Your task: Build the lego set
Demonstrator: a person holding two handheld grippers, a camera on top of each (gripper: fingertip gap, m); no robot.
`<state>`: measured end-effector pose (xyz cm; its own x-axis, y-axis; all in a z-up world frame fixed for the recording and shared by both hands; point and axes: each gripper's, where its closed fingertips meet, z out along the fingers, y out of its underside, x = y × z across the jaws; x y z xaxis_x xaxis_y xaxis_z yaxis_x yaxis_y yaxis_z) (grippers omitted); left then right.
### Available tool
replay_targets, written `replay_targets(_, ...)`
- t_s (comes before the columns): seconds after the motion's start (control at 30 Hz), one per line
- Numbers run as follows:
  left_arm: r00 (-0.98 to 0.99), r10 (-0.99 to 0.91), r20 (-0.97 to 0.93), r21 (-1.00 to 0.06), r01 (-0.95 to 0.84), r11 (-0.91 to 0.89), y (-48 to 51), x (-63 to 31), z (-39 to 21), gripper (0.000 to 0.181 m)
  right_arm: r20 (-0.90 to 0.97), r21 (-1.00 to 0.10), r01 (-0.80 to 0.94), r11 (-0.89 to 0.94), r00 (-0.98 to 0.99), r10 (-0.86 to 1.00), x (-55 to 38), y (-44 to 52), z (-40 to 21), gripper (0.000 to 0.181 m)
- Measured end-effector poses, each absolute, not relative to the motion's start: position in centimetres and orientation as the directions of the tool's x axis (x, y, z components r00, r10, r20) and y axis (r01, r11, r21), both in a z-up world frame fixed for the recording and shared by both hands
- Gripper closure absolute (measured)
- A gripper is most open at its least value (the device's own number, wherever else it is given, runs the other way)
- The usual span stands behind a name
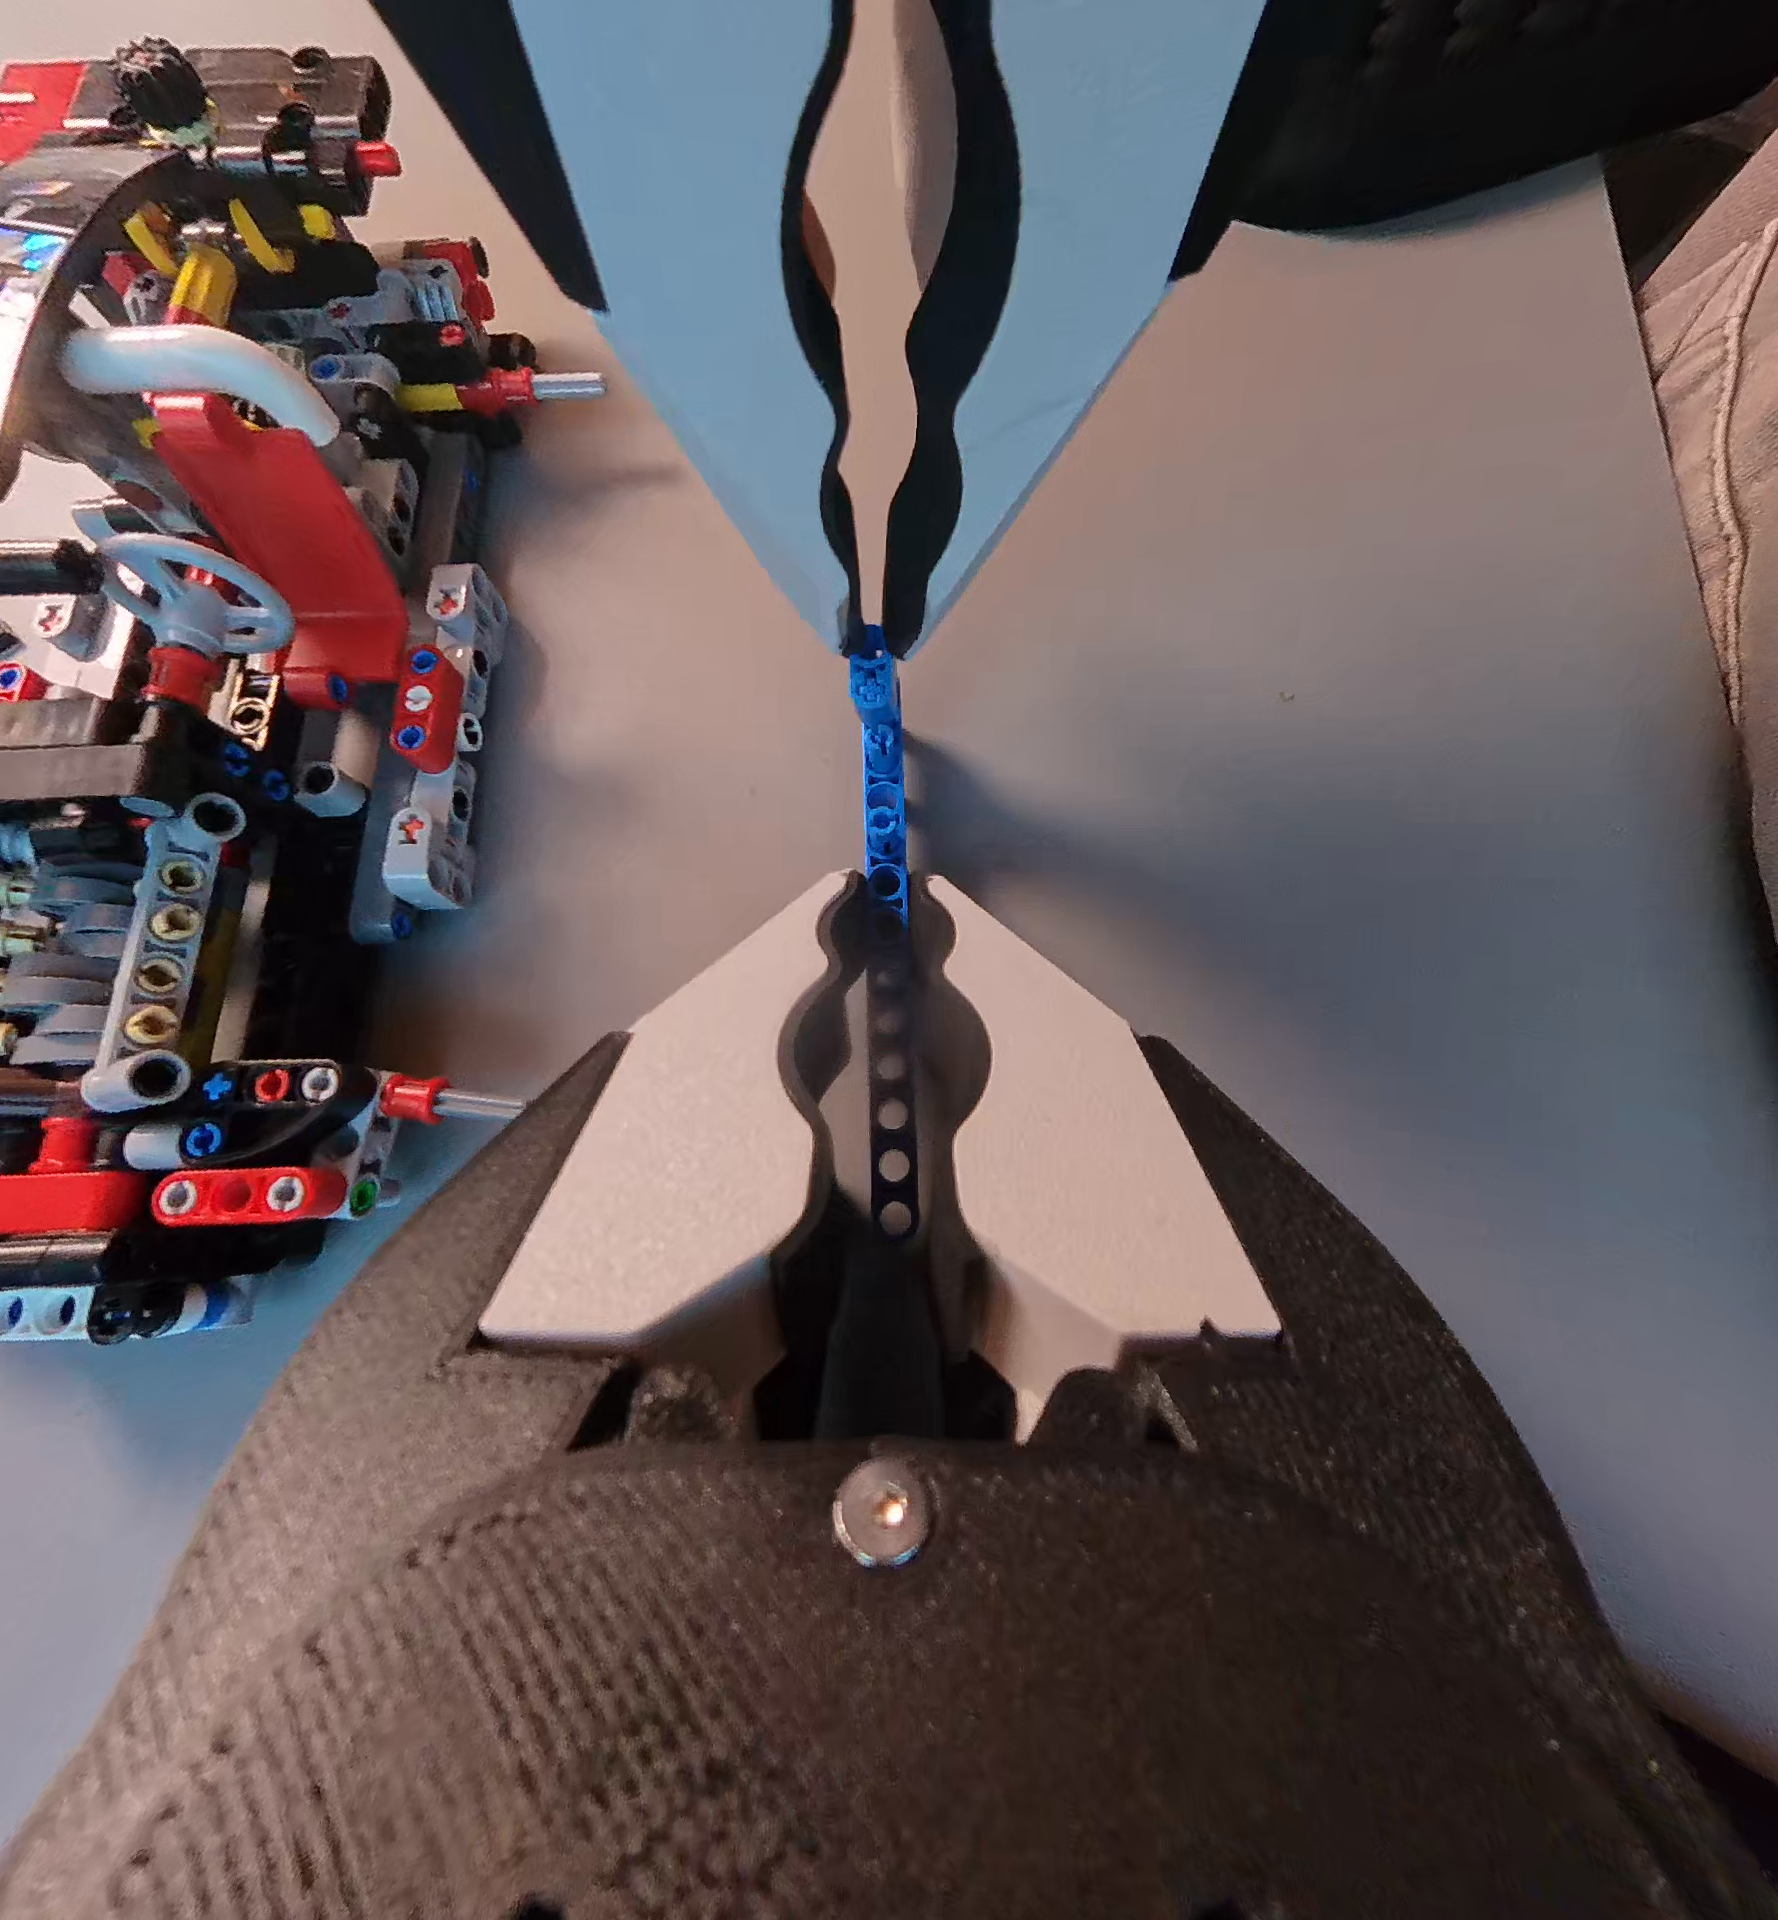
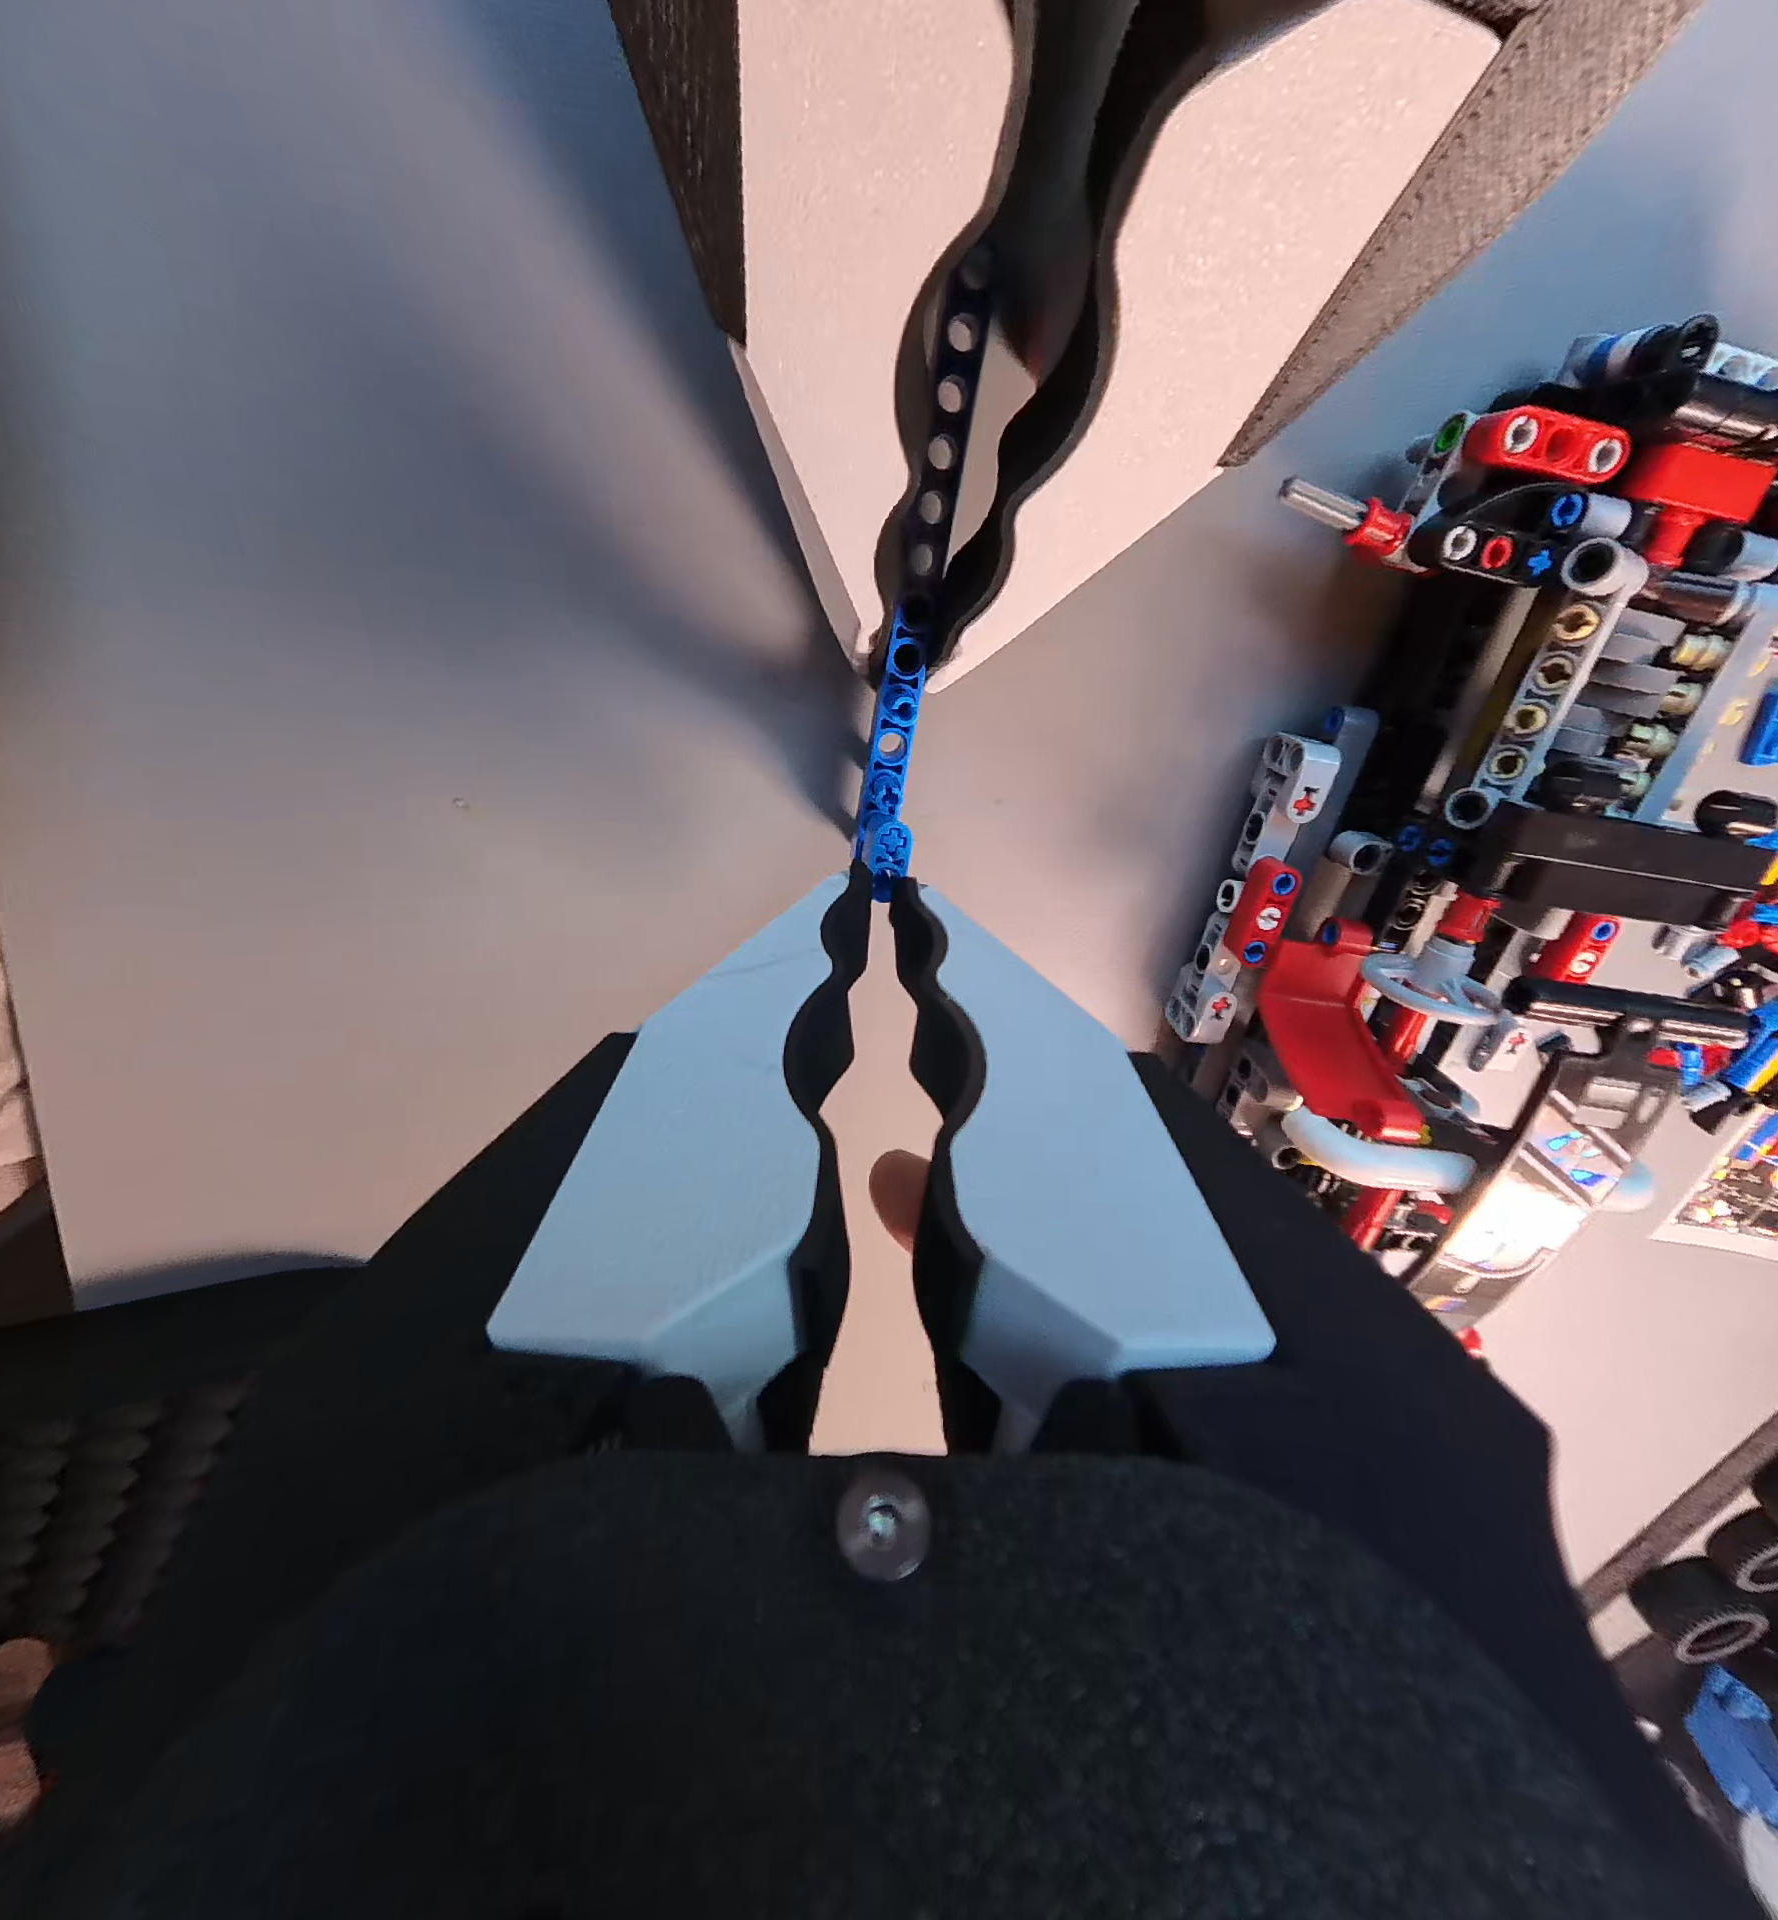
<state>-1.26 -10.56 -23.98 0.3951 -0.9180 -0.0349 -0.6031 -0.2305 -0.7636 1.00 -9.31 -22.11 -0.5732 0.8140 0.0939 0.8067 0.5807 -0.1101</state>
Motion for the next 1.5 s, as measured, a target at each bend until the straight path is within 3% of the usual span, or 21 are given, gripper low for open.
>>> replay_targets(0.27,0.400,-0.915,-0.049,-0.764,-0.605,-0.223,-10.5,-1.3,-24.0,0.175,0.086,-0.132,0.808,0.574,-0.567,0.819,1.1,-9.6,-22.3,0.179)
replay_targets(0.3,0.404,-0.913,-0.060,-0.764,-0.607,-0.218,-10.4,-1.3,-24.0,0.173,-0.001,-0.137,0.809,0.572,-0.577,0.816,1.8,-10.7,-23.2,0.181)
replay_targets(0.4,0.382,-0.923,-0.053,-0.753,-0.623,-0.215,-10.9,-1.3,-24.1,0.174,0.119,-0.105,0.774,0.624,-0.613,0.781,1.9,-9.7,-24.5,0.181)
replay_targets(0.47,0.377,-0.925,-0.053,-0.761,-0.614,-0.207,-11.0,-1.4,-24.0,0.175,0.045,-0.206,0.822,0.531,-0.534,0.844,1.7,-10.1,-23.0,0.181)
replay_targets(0.83,0.387,-0.921,-0.043,-0.767,-0.603,-0.218,-10.8,-1.3,-23.9,0.176,0.108,-0.492,0.802,0.340,-0.331,0.937,1.3,-9.9,-19.2,0.172)
replay_targets(0.93,0.397,-0.917,-0.044,-0.769,-0.599,-0.222,-10.6,-1.4,-23.9,0.176,0.115,-0.588,0.754,0.293,-0.281,0.953,1.0,-10.1,-18.1,0.165)
replay_targets(1.13,0.414,-0.910,-0.002,-0.783,-0.566,-0.256,-10.3,-1.6,-23.6,0.166,-0.047,-0.860,0.508,0.052,-0.179,0.983,0.4,-11.0,-14.5,0.156)
replay_targets(1.33,0.465,-0.884,0.045,-0.867,-0.422,-0.266,-9.0,-3.1,-19.9,0.152,-0.140,-0.926,0.368,-0.079,-0.143,0.980,0.7,-11.3,-13.5,0.156)
replay_targets(1.5,0.434,-0.898,0.069,-0.857,-0.434,-0.276,-11.6,-5.9,-17.5,0.166,-0.123,-0.924,0.375,-0.068,-0.123,0.985,1.4,-11.6,-14.9,0.158)
